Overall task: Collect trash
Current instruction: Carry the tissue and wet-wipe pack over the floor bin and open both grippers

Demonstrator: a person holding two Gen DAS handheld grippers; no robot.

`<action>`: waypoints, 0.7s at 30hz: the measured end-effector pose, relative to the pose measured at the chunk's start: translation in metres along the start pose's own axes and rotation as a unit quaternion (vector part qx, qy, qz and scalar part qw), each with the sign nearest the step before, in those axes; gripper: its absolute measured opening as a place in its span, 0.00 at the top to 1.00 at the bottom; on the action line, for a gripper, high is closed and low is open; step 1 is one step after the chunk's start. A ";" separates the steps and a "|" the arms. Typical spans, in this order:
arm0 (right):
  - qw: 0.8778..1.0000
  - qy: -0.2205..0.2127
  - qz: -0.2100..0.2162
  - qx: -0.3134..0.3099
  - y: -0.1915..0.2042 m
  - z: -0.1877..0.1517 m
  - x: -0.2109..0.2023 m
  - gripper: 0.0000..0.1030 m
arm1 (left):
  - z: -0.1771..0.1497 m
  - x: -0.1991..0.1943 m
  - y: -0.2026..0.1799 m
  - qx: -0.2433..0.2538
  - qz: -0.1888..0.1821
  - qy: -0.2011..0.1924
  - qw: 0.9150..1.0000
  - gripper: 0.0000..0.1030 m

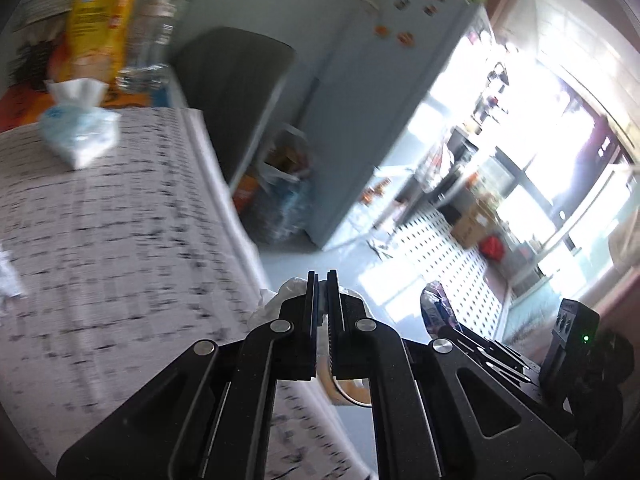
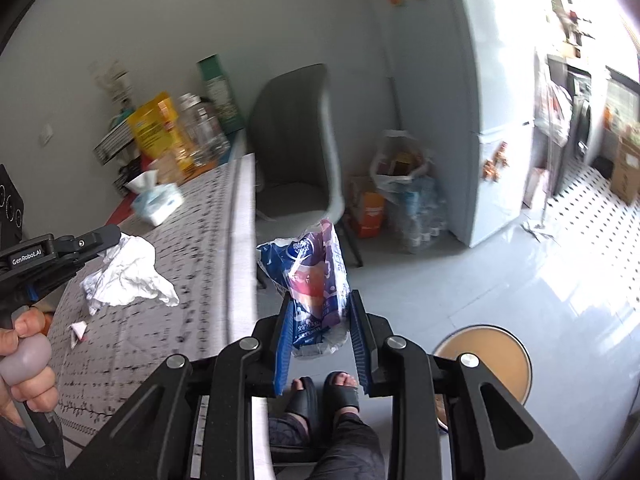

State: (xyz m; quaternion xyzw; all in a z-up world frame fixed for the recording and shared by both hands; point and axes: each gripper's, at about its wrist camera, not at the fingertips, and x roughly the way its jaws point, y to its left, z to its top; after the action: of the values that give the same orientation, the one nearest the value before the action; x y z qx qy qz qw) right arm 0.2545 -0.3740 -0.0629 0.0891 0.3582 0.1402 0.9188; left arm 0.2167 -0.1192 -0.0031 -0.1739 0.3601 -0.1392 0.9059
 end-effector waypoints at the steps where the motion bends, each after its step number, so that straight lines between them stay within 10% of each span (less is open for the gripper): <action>1: 1.000 -0.001 -0.006 0.009 -0.012 -0.002 -0.001 0.74 | 0.001 0.007 -0.007 0.004 -0.004 0.006 1.000 0.95; 21: 0.981 0.028 -0.110 0.160 -0.205 -0.072 0.004 0.74 | -0.075 0.242 -0.160 0.103 -0.057 0.203 0.972 0.95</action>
State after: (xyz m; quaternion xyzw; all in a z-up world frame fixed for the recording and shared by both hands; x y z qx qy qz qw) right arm 0.2479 -0.5622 -0.1720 0.1912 0.4093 -0.0181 0.8920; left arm 0.3136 -0.3705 -0.1337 -0.0684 0.5095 -0.2590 0.8177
